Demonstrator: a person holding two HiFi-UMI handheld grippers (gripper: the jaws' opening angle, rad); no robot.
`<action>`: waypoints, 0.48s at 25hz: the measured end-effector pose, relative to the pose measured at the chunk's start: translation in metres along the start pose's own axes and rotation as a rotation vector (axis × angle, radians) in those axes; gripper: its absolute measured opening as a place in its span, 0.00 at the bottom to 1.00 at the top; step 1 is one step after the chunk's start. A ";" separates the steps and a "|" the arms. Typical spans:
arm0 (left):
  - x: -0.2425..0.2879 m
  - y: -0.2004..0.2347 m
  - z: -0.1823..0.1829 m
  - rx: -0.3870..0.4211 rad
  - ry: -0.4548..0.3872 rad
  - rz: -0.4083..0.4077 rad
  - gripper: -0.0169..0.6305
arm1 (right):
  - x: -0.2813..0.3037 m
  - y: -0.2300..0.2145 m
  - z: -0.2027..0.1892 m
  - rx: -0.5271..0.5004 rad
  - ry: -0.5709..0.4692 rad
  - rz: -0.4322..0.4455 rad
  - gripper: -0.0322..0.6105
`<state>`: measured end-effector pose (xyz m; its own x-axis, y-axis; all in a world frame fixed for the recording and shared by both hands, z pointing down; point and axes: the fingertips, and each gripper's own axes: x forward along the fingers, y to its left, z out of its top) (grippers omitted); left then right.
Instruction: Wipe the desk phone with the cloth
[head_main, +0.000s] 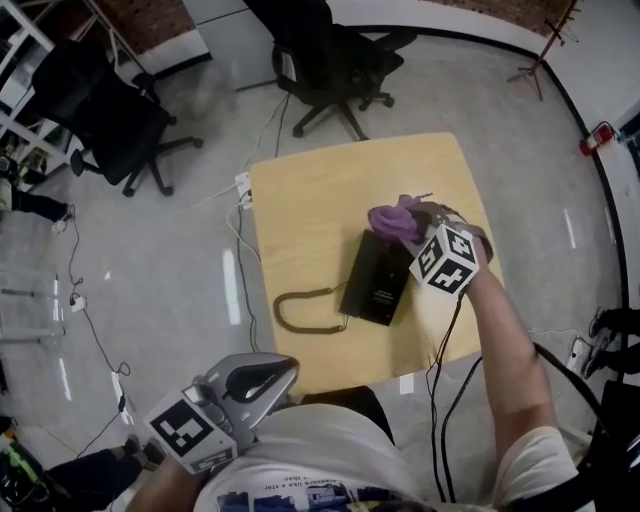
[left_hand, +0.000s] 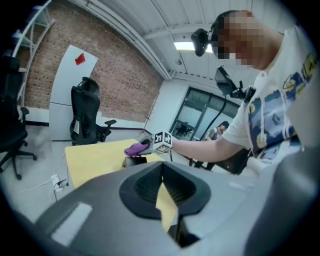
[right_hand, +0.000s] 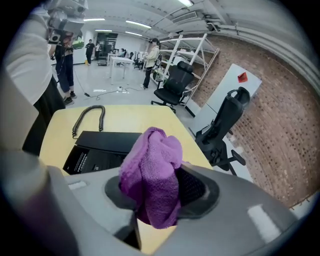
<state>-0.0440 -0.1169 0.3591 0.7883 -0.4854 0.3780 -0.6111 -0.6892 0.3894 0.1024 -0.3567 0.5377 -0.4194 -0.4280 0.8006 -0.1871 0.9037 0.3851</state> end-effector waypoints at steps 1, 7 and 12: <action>-0.001 0.002 -0.002 0.003 0.000 0.007 0.03 | 0.006 0.001 -0.001 -0.016 0.006 0.024 0.30; -0.006 0.009 -0.006 -0.028 0.002 0.043 0.03 | 0.034 0.011 -0.009 -0.084 0.049 0.173 0.30; -0.007 0.012 -0.007 -0.039 0.011 0.057 0.03 | 0.053 0.011 -0.024 -0.068 0.104 0.251 0.30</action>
<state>-0.0575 -0.1180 0.3670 0.7516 -0.5170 0.4096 -0.6573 -0.6389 0.3997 0.0992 -0.3702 0.5951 -0.3509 -0.1927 0.9164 -0.0276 0.9803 0.1956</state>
